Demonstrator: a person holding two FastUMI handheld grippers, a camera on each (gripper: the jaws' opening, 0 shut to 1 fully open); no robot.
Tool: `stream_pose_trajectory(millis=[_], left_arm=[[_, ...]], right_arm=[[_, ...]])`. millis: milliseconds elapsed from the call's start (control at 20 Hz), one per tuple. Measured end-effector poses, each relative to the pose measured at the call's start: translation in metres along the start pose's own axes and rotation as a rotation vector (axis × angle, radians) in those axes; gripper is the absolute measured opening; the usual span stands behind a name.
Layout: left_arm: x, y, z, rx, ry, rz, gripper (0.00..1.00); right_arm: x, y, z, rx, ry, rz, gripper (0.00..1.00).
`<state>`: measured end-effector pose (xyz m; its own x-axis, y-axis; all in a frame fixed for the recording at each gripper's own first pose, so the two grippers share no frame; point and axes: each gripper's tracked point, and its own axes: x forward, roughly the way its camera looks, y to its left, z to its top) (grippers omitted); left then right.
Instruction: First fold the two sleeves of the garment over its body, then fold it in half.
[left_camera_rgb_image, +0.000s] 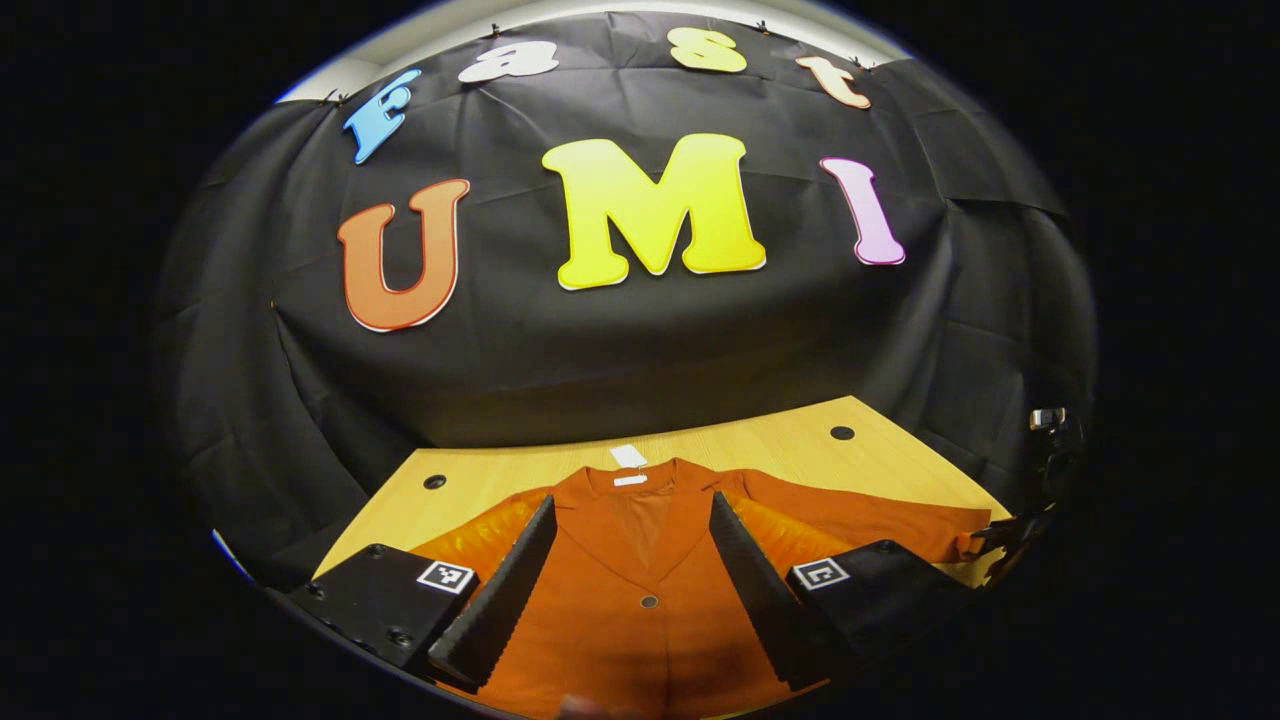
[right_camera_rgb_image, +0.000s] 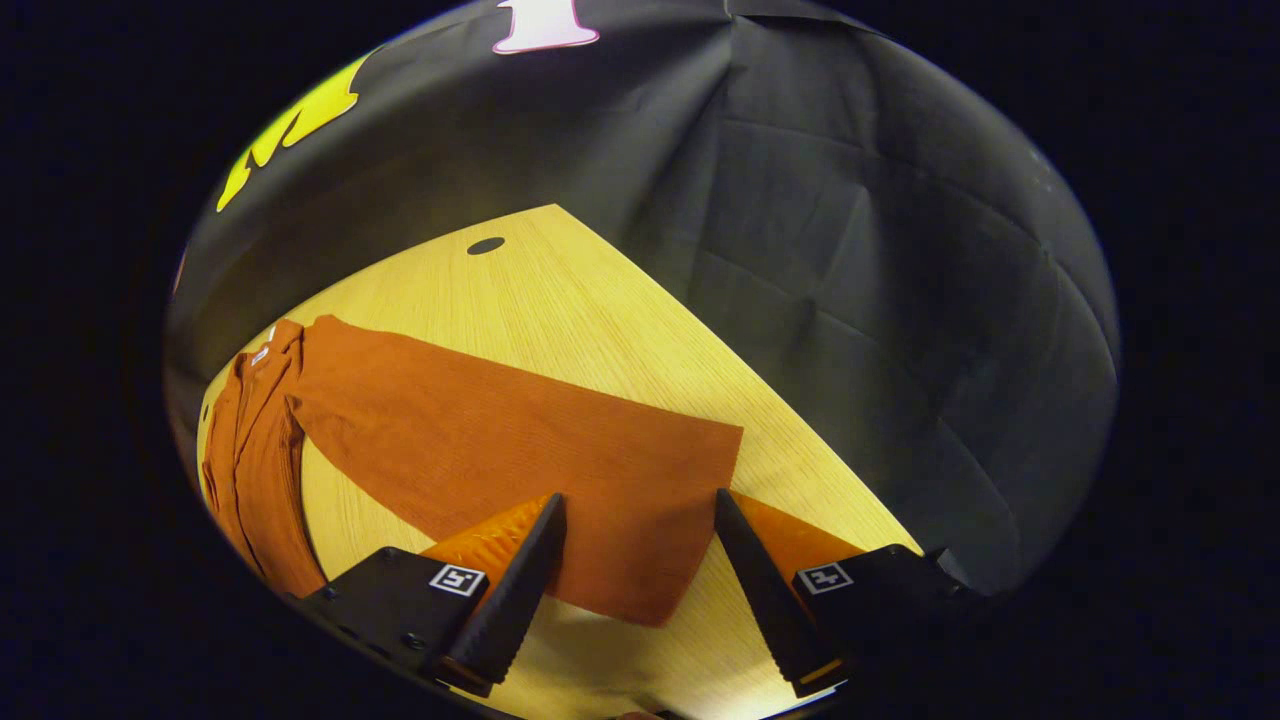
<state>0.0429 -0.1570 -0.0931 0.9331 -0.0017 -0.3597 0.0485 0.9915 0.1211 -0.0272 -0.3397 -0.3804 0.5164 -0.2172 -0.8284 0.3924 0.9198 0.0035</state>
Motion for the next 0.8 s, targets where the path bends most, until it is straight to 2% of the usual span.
stream_pose_trajectory(millis=[150,250,350,450,500,600,650,700,800], left_arm=[[0.004,0.009,0.001,0.011,-0.002,0.006,0.99],[0.005,0.018,0.004,0.019,-0.014,0.016,0.99],[0.006,0.025,0.0,0.007,-0.007,0.022,0.99],[0.005,0.031,-0.006,-0.009,0.007,0.024,0.99],[0.004,0.032,-0.006,-0.015,0.009,0.024,0.99],[0.004,0.037,-0.008,-0.016,0.009,0.025,0.99],[0.003,0.039,-0.008,-0.015,0.007,0.025,0.99],[0.002,0.042,-0.008,-0.015,0.004,0.026,0.99],[0.001,0.049,-0.006,-0.013,-0.003,0.032,0.99]], right_arm=[[0.001,0.004,0.002,-0.005,-0.01,0.015,0.95],[0.001,0.0,0.003,0.007,-0.021,0.014,0.88],[0.004,-0.005,0.003,0.036,-0.034,0.008,0.75],[0.003,-0.01,0.006,0.086,-0.056,0.005,0.55],[0.004,-0.006,0.007,0.128,-0.065,0.041,0.41],[0.003,-0.008,0.01,0.165,-0.065,0.041,0.14],[0.007,-0.007,0.008,0.144,-0.067,0.036,0.13],[0.004,-0.006,0.01,0.116,-0.059,0.023,0.04],[0.003,-0.003,0.013,0.06,-0.046,0.01,0.03]])
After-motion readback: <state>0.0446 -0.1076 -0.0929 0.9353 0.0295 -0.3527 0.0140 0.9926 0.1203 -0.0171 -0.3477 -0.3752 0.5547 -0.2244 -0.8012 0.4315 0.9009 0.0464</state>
